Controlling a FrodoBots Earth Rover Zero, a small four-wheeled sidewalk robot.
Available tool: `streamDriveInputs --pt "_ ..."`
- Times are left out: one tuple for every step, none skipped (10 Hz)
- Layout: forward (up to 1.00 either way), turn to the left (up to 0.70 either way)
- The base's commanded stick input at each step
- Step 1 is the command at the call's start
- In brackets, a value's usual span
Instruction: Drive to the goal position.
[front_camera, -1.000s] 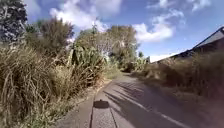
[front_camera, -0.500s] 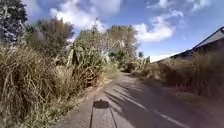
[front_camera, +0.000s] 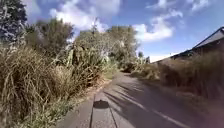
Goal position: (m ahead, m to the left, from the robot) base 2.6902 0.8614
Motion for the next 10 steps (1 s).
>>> streamDriveInputs --pt "0.70 -0.36" --pt "0.70 -0.36" --pt "0.70 -0.36" --pt "0.70 -0.36" --pt "0.70 -0.36" --pt "0.70 -0.36" --pt "0.70 -0.36" --pt "0.70 -0.36" --pt "0.70 -0.36" --pt "0.70 -0.36"
